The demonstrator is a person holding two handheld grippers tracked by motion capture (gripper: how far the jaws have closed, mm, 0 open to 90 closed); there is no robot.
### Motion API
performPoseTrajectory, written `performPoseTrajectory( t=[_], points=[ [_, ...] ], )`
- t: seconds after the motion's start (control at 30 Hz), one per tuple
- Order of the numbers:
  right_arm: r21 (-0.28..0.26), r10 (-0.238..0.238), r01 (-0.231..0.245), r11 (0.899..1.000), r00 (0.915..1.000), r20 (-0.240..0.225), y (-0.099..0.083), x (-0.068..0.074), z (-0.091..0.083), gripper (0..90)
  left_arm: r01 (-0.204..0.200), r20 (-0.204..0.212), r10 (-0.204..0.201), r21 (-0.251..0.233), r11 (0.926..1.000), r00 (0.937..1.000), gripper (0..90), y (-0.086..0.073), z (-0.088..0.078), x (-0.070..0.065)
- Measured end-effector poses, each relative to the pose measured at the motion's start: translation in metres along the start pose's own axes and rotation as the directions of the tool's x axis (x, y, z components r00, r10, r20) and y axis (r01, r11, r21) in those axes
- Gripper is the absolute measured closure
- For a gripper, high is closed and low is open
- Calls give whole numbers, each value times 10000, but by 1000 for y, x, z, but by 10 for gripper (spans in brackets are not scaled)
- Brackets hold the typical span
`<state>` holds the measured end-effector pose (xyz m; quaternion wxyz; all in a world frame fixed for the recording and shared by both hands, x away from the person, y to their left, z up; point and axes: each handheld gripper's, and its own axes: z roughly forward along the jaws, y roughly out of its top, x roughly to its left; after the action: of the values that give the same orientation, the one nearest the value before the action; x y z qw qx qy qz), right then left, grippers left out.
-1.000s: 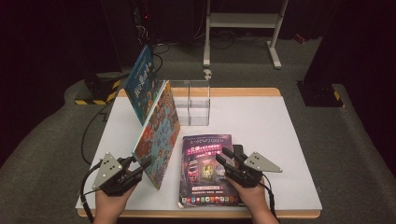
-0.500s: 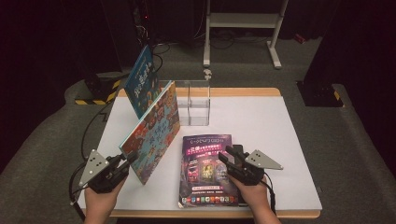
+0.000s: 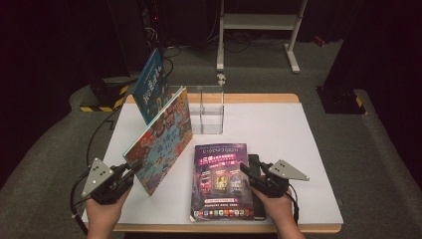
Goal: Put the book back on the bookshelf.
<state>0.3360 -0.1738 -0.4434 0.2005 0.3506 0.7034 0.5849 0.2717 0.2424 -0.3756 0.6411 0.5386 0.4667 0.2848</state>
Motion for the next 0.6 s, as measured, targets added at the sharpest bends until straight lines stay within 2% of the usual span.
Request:
performPoseTrajectory(
  t=[0.17, 0.33, 0.47, 0.6],
  points=[
    [55, 102, -103, 9999, 9999, 69, -4, -2, -1, 554, 36, 63, -36, 18, 10000, 10000, 786, 2, 0, 5],
    [121, 79, -80, 9999, 9999, 62, -6, -1, 0, 548, 87, 401, -86, -35, 10000, 9992, 771, 1, -1, 6],
    [141, 96, -97, 9999, 9999, 70, -7, 0, 0, 540, 51, 225, -50, -25, 10000, 9997, 760, 2, 1, 5],
    [143, 140, -141, 9998, 9999, 100, -8, -1, -1, 534, 212, 253, -210, -58, 9998, 9995, 741, 6, 5, 5]
  ],
)
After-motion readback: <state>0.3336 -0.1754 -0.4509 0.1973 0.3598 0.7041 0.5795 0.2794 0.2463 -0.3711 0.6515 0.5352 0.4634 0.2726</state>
